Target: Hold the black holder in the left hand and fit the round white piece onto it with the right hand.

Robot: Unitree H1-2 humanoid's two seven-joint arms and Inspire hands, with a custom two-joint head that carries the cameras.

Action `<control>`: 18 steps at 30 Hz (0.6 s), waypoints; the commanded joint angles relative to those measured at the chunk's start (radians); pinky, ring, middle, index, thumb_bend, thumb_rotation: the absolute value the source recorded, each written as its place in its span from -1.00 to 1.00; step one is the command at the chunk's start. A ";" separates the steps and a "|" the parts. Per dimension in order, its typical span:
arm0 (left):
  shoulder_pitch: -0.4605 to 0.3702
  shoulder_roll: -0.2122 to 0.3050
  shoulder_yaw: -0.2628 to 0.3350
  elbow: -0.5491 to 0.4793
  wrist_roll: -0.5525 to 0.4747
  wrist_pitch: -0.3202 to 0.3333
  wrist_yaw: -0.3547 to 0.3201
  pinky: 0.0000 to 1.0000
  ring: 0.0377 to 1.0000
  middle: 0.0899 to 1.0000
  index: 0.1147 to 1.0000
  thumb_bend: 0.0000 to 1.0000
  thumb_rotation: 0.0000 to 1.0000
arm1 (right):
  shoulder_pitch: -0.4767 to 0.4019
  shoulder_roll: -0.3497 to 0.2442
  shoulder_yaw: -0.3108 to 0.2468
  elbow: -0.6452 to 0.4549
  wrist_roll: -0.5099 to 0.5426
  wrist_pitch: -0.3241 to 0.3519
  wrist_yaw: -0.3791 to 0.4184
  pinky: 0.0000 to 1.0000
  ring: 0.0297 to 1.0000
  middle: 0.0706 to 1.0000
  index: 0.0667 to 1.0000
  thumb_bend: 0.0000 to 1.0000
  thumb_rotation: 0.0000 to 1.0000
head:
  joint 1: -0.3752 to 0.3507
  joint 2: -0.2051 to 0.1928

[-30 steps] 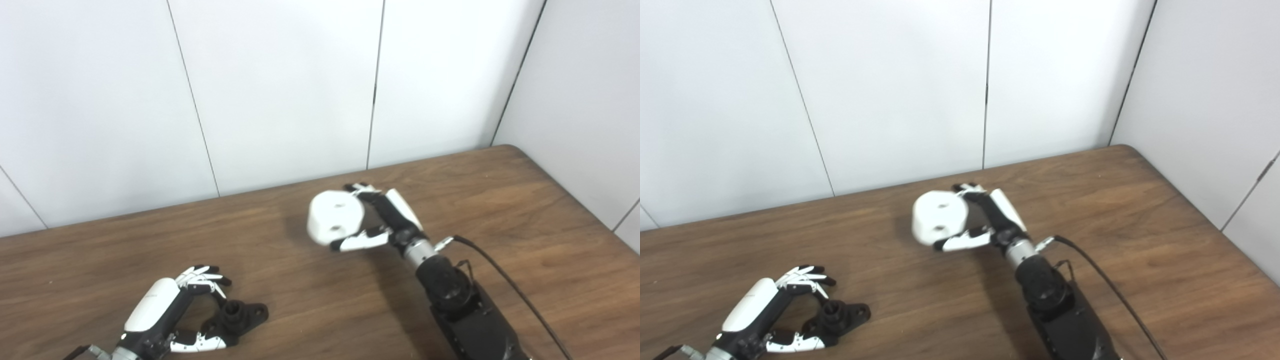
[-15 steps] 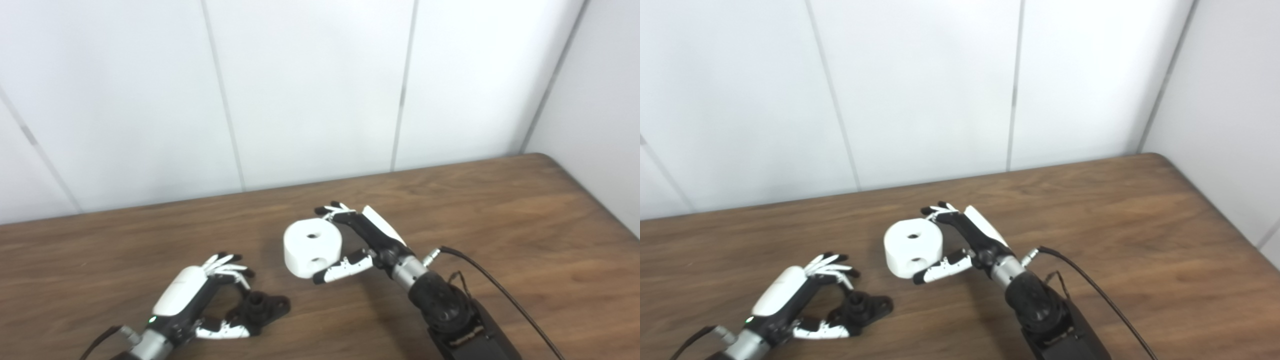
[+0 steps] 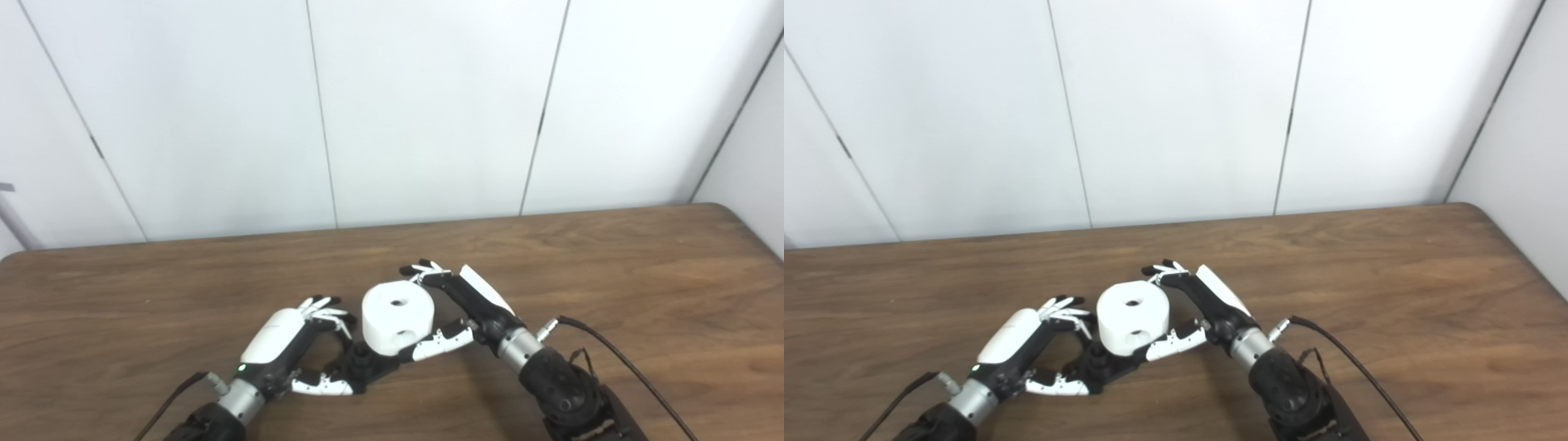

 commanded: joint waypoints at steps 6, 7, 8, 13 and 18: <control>-0.018 -0.020 -0.045 -0.001 0.050 0.023 -0.022 1.00 0.87 0.50 -0.17 0.05 -0.90 | -0.043 -0.003 0.004 -0.053 0.004 -0.042 0.034 1.00 1.00 0.74 -0.10 0.03 -0.71 | 0.028 0.009; -0.018 -0.021 -0.047 -0.001 0.049 0.024 -0.022 1.00 0.87 0.51 -0.17 0.05 -0.90 | -0.043 -0.004 0.005 -0.053 0.002 -0.045 0.036 1.00 1.00 0.74 -0.10 0.03 -0.71 | 0.033 0.010; -0.018 -0.023 -0.048 -0.001 0.048 0.026 -0.022 1.00 0.88 0.51 -0.17 0.05 -0.90 | -0.043 -0.004 0.006 -0.053 0.000 -0.047 0.038 1.00 1.00 0.74 -0.10 0.03 -0.71 | 0.037 0.010; -0.020 -0.028 -0.052 0.006 0.053 0.023 -0.010 1.00 0.87 0.51 -0.17 0.05 -0.90 | -0.044 0.003 0.006 -0.048 0.005 -0.049 0.045 1.00 1.00 0.74 -0.10 0.03 -0.71 | 0.049 0.009; -0.020 -0.029 -0.054 0.011 0.057 0.015 0.004 1.00 0.87 0.51 -0.17 0.05 -0.90 | -0.050 0.014 0.015 -0.035 -0.003 -0.062 0.042 1.00 1.00 0.75 -0.10 0.03 -0.71 | 0.055 0.007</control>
